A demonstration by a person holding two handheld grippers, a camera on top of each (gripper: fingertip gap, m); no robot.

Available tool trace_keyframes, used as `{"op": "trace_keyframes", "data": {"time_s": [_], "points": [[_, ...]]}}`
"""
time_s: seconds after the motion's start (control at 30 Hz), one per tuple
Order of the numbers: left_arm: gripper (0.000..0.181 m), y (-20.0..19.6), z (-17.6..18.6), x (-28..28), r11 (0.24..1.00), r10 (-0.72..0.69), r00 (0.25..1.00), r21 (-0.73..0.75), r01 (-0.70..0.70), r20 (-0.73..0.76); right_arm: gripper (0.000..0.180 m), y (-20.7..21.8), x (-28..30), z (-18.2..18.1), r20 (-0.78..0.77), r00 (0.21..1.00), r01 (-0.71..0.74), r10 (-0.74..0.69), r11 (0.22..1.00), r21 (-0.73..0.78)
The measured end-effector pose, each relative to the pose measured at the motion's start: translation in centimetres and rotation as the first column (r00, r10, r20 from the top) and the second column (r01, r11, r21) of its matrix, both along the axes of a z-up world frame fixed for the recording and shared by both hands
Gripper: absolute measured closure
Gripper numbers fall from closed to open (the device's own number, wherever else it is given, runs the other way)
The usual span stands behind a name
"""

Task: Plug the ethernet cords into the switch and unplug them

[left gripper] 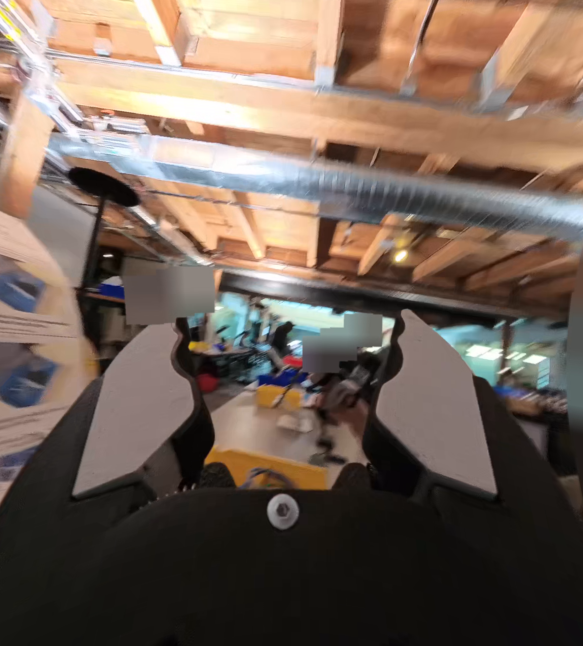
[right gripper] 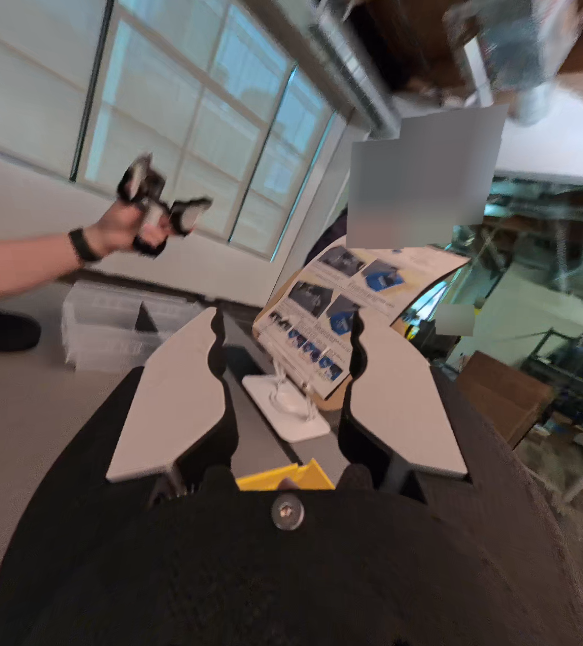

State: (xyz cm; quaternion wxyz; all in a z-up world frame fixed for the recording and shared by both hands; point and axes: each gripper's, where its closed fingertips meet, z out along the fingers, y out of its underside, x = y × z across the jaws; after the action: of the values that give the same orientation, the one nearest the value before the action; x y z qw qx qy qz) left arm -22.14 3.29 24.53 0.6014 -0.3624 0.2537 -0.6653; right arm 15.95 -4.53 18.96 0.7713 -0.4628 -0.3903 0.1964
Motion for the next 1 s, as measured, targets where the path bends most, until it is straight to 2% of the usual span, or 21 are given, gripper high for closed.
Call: {"op": "trace_keyframes", "data": {"time_s": [0.03, 0.1, 0.2, 0.37, 0.43, 0.5, 0.57, 0.6, 0.63, 0.67, 0.7, 0.73, 0.77, 0.8, 0.83, 0.87, 0.9, 0.93, 1.0], "points": [[0.072, 0.8, 0.3, -0.1, 0.996, 0.071, 0.996, 0.052, -0.068, -0.056, 0.109, 0.5, -0.6, -0.4, 0.072, 0.997, -0.024, 0.027, 0.999, -0.048], [0.069, 1.9, 1.5, -0.6, 0.972, 0.184, 0.975, 0.172, -0.160, -0.129, 0.109, 1.8, -0.9, 0.2, 0.120, 0.992, -0.021, 0.035, 0.993, -0.115], [0.065, 4.3, 3.4, -1.9, 0.927, 0.338, 0.923, 0.236, -0.293, -0.185, 0.104, 1.7, -1.6, 2.5, 0.037, 0.984, -0.157, 0.173, 0.952, -0.262], [0.067, 6.6, 5.6, -4.1, 0.774, 0.602, 0.781, 0.360, -0.520, -0.167, 0.098, 4.5, 0.6, 6.4, -0.138, 0.990, -0.080, 0.038, 0.947, -0.310], [0.065, 6.8, 5.2, -3.6, 0.779, 0.605, 0.764, 0.366, -0.509, -0.224, 0.097, 5.0, 1.3, 7.3, -0.253, 0.967, -0.133, 0.031, 0.909, -0.395], [0.061, 6.8, 4.3, -2.9, 0.793, 0.596, 0.751, 0.357, -0.494, -0.284, 0.093, 4.7, 1.5, 7.5, -0.305, 0.951, -0.188, 0.051, 0.880, -0.437], [0.063, 7.1, 3.2, -2.7, 0.794, 0.602, 0.725, 0.347, -0.499, -0.334, 0.094, 4.3, 2.1, 7.6, -0.305, 0.952, -0.168, 0.034, 0.888, -0.427], [0.066, 7.0, 2.4, -2.2, 0.820, 0.569, 0.732, 0.323, -0.472, -0.374, 0.095, 4.3, 2.7, 7.6, -0.280, 0.960, -0.113, -0.006, 0.906, -0.408], [0.080, 6.9, 1.3, -1.8, 0.850, 0.527, 0.732, 0.290, -0.440, -0.431, 0.108, 4.5, 3.6, 7.2, -0.209, 0.974, -0.001, -0.085, 0.925, -0.380], [0.104, 7.0, -0.3, -1.5, 0.870, 0.491, 0.701, 0.263, -0.416, -0.517, 0.129, 4.9, 5.0, 6.6, -0.114, 0.974, 0.147, -0.195, 0.931, -0.335], [0.157, 6.8, -1.8, -1.4, 0.884, 0.464, 0.646, 0.268, -0.383, -0.606, 0.171, 5.0, 6.5, 5.8, 0.004, 0.952, 0.296, -0.307, 0.915, -0.274], [0.179, 6.4, -2.7, -1.3, 0.889, 0.454, 0.612, 0.279, -0.364, -0.648, 0.180, 4.9, 7.6, 5.2, 0.106, 0.915, 0.404, -0.390, 0.895, -0.191], [0.178, 6.2, -2.8, -1.0, 0.880, 0.473, 0.609, 0.307, -0.363, -0.636, 0.180, 4.8, 8.4, 4.8, 0.171, 0.878, 0.470, -0.448, 0.875, -0.117], [0.169, 5.9, -2.7, -0.8, 0.866, 0.499, 0.619, 0.341, -0.365, -0.607, 0.180, 4.6, 8.9, 4.1, 0.234, 0.851, 0.496, -0.470, 0.866, -0.066], [0.143, 5.7, -2.4, -0.4, 0.850, 0.526, 0.633, 0.375, -0.370, -0.568, 0.179, 4.2, 8.9, 3.4, 0.279, 0.849, 0.475, -0.448, 0.879, -0.032], [0.111, 5.7, -2.1, 0.0, 0.833, 0.552, 0.637, 0.394, -0.389, -0.538, 0.169, 3.8, 8.7, 3.0, 0.279, 0.864, 0.440, -0.418, 0.898, -0.016], [0.094, 5.8, -1.9, 0.3, 0.830, 0.557, 0.638, 0.389, -0.400, -0.532, 0.153, 3.3, 8.6, 3.1, 0.228, 0.896, 0.397, -0.380, 0.917, -0.032], [0.091, 5.6, -1.9, 0.8, 0.851, 0.525, 0.654, 0.359, -0.384, -0.544, 0.141, 2.6, 8.3, 3.5, 0.134, 0.945, 0.312, -0.299, 0.946, -0.089], [0.100, 4.6, -2.3, 2.5, 0.915, 0.402, 0.716, 0.265, -0.303, -0.571, 0.140, 0.6, 7.8, 4.5, -0.108, 0.992, 0.040, -0.063, 0.978, -0.204]]}}
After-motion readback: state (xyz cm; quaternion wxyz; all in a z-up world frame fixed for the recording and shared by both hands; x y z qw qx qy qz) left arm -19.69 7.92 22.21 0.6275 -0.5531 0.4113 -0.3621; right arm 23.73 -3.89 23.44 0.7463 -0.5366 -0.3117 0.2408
